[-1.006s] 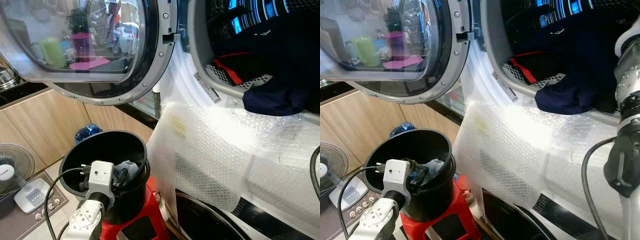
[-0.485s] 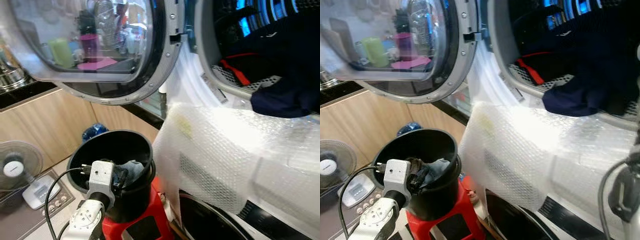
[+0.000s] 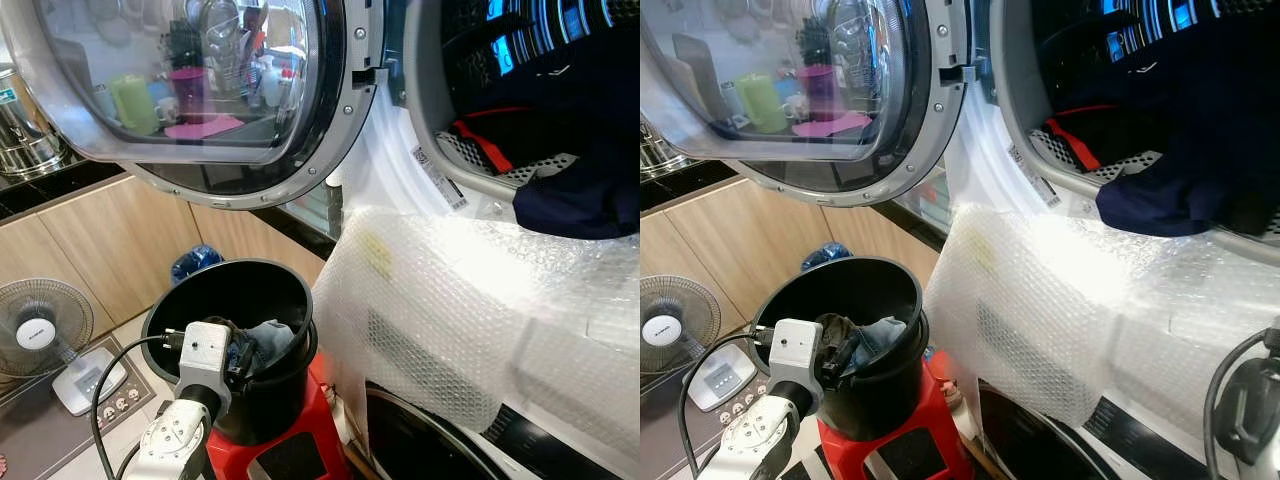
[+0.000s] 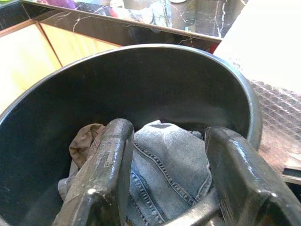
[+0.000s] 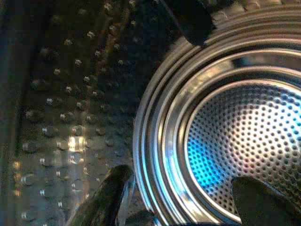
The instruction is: Clothes washing
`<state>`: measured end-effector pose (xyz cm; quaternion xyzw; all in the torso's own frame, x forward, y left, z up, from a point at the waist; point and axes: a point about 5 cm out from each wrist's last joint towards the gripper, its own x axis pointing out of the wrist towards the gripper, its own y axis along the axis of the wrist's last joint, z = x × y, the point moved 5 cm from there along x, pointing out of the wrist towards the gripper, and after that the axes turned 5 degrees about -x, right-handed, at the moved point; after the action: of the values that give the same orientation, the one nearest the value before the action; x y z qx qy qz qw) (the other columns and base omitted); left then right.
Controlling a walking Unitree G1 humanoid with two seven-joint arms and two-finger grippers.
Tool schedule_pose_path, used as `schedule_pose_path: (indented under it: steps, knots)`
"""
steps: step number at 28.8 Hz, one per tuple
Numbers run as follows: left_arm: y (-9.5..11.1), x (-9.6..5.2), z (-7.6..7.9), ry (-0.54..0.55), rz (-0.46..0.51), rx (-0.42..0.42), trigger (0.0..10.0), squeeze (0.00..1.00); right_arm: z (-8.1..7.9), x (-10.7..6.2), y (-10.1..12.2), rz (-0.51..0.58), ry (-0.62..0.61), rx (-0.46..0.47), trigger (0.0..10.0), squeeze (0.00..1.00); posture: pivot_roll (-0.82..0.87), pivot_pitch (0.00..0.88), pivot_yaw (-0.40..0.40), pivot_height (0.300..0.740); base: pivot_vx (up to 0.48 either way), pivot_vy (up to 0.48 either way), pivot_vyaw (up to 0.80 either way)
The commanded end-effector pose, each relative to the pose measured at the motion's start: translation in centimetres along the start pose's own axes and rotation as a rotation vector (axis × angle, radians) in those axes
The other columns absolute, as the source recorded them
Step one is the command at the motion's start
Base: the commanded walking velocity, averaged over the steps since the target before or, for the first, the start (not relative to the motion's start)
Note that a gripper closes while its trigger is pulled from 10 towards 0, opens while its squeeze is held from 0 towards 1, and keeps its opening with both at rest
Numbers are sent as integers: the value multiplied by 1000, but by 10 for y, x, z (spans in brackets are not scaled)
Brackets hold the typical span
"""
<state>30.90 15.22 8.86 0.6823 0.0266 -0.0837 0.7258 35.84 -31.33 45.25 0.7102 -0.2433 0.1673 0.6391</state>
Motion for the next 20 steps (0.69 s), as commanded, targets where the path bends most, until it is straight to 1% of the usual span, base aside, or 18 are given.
schedule_pose_path:
  steps: [1,2,4,6,7,8,12,13,14,16,19,20]
  knots:
    - [6,-1,1,-8,17,2,10000,0,-5,-4,-3,-24,27,-46,10000,0,22,0,92,740,0,0,0]
    - [6,-1,1,-8,17,2,10000,0,-5,-4,-4,-25,30,-48,10000,0,22,0,92,740,0,0,0]
    - [6,-1,1,-11,18,4,10000,0,-4,-6,-8,-54,29,-86,10000,0,21,0,88,740,0,0,0]
    - [6,0,0,-6,17,3,10000,0,-10,-11,-16,-94,77,-113,10000,0,20,0,88,740,0,0,0]
    - [6,0,0,-5,17,3,10000,0,-15,-14,-18,-102,114,-97,10000,0,23,0,85,740,0,0,0]
    - [6,0,-1,-5,18,3,10000,0,-23,-20,-19,-114,184,-75,10000,0,22,0,87,740,0,0,0]
    - [6,0,-1,-5,18,3,10000,0,-39,-34,-23,-132,308,-68,10000,0,13,0,83,740,0,0,0]
    - [6,0,-1,-5,18,3,10000,0,-39,-34,-23,-132,308,-68,10000,0,13,0,83,740,0,0,0]
    - [5,0,0,-6,16,2,10000,0,-49,-43,-24,-141,379,-55,10000,0,12,0,82,740,0,0,0]
    - [2,0,3,-12,11,-4,10000,0,-60,-56,-20,-139,467,-45,10000,0,12,0,82,740,0,0,0]
    - [2,0,5,-18,11,-8,10000,0,-59,-61,-15,-128,482,-29,10000,0,3,0,78,740,0,0,0]
    - [3,0,6,-20,12,-7,10000,0,-54,-63,-11,-134,467,-6,10000,0,3,0,78,740,0,0,0]
